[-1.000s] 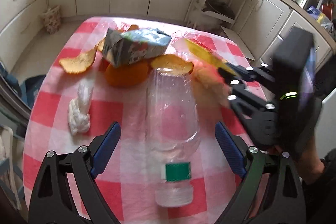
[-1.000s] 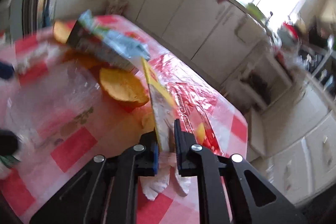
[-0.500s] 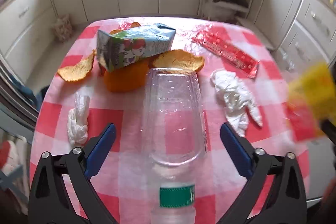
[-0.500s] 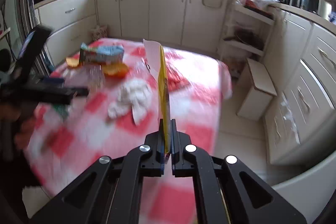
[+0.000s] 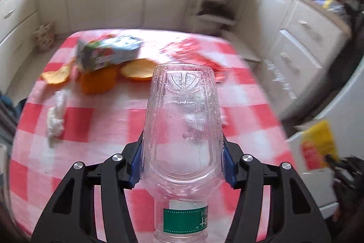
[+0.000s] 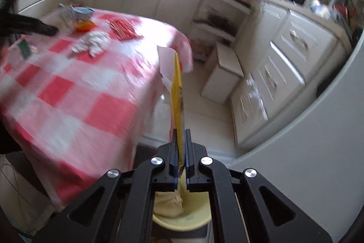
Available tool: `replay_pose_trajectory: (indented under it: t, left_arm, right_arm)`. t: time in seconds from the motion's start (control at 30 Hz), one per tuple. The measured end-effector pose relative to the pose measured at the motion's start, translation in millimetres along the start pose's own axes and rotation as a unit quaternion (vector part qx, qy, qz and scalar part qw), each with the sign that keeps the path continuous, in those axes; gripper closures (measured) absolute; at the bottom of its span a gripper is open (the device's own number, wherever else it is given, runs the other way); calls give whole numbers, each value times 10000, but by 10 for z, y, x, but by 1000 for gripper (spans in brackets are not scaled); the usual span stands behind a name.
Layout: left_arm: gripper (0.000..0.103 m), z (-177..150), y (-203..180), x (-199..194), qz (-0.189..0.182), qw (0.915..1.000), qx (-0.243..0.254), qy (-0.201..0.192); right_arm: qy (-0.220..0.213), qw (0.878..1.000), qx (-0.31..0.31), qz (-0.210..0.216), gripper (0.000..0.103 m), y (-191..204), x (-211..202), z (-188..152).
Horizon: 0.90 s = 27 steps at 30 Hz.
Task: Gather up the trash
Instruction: 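Grasp the bottle with the left tool while the right tool drops the wrapper into the bin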
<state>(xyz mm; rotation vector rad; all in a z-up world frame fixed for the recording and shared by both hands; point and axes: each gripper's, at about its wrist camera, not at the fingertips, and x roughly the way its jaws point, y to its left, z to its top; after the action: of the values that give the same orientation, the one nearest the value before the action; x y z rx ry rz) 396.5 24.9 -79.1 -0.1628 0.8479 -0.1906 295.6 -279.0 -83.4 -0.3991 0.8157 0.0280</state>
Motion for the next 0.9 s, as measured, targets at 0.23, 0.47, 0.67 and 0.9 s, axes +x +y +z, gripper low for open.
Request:
replay_pose_trajectory:
  t: [0.23,0.47,0.67,0.9]
  left_arm:
    - [50,-282,-727,-59,-834,9958,370,95]
    - [50,-531,-1546,101,-1320,9879,697,417]
    - [50,-686,-2269,368,-1616,9792,1007,702]
    - [49,-838,-2902,849,-1794,9665,1285,1310]
  right_arm:
    - [722,9958,560,-6,95,-313,359,-381]
    - [659,9921,1065,-20,65,-615,292,-474]
    - [184,9938,1086,-137,54,-718,-121,-471]
    - [32,9985,390,-391,48,-632,-350,-579]
